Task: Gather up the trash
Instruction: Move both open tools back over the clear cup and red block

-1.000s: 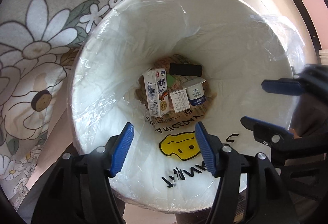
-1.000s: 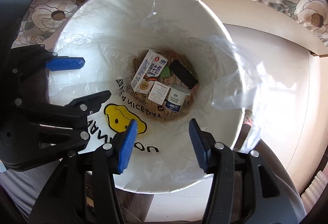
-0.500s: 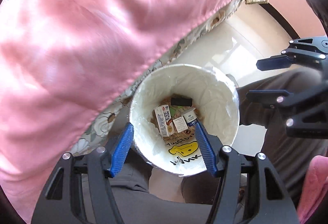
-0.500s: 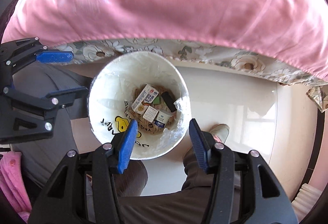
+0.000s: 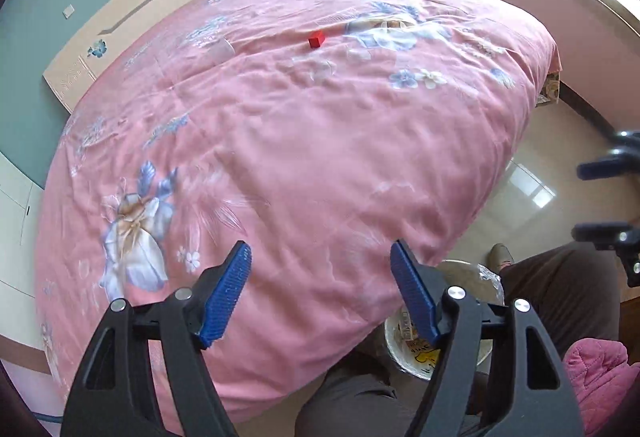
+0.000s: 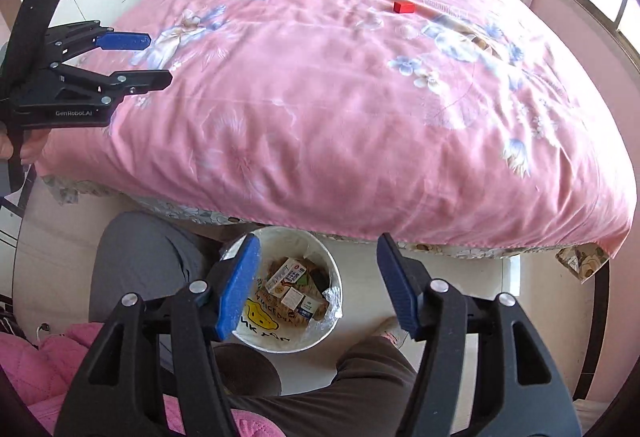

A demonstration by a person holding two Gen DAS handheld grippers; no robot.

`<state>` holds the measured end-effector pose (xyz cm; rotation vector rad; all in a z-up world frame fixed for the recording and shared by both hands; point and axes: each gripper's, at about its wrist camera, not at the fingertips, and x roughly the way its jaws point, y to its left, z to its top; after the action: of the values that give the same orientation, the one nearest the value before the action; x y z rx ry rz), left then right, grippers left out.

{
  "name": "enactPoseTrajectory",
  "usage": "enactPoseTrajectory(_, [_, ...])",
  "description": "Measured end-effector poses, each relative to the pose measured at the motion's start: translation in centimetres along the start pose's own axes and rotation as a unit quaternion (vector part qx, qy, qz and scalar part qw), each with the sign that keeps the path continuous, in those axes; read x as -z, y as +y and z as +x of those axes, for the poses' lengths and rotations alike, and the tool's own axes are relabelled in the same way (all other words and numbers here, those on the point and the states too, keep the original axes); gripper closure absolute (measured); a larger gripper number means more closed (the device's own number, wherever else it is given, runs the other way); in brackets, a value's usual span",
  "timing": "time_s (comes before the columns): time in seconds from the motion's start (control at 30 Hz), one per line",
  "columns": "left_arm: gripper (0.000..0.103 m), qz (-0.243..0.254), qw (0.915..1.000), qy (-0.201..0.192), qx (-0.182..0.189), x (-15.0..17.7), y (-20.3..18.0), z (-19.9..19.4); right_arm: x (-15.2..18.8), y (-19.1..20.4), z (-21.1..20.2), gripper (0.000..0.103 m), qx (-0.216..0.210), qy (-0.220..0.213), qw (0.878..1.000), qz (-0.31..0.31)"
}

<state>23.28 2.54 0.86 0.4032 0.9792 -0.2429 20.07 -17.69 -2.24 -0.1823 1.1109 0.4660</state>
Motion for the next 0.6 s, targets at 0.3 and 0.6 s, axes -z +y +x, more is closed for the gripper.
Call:
enactPoseTrajectory(0.3, [0.023, 0.046, 0.998, -0.018, -0.039, -9.3, 6.5, 0.2, -9.3, -2.4, -2.6, 0.037, 0.005, -0.03, 1.0, 0.009])
enactPoseTrajectory(0.6, [0.021, 0.101, 0.9936, -0.023, -0.044, -18.0, 11.8, 6.6, -19.8, -5.8, -0.7, 0.035, 0.015, -0.051, 0.998, 0.026])
